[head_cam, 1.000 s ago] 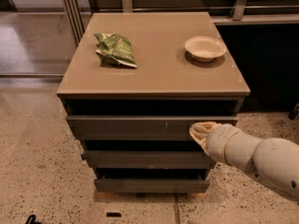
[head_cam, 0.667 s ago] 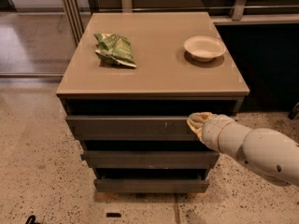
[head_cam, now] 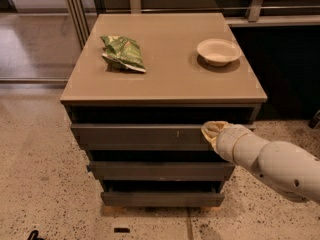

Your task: Open top drawer

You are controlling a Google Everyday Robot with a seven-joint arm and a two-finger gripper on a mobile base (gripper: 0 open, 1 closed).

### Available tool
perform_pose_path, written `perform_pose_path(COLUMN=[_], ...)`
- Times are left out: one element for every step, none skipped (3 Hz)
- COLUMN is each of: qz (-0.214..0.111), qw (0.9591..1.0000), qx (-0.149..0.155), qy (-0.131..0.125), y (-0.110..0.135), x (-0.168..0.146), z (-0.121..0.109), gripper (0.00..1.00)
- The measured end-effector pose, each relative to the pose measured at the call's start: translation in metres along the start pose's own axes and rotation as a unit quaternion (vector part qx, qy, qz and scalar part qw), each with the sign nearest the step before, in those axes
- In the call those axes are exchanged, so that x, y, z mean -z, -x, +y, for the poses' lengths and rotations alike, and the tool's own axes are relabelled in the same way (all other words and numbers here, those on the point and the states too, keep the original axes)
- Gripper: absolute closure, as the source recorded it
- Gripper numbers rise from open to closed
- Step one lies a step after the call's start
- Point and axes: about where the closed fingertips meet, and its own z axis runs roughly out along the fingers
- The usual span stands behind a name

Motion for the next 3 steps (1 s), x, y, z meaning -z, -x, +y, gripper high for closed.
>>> perform_pose_path(qz=[-0.017, -0.032, -0.035], qw=[0.9988, 0.9956, 0.9945], qx=[-0.032, -0.060, -0.069], qy=[-0.034, -0.064, -0.071], y=[-0.011, -0.018, -0.020], x=[-0.013, -0.031, -0.046], z=[-0.020, -0.043, -0.053], gripper=[1.00, 1.00, 1.00])
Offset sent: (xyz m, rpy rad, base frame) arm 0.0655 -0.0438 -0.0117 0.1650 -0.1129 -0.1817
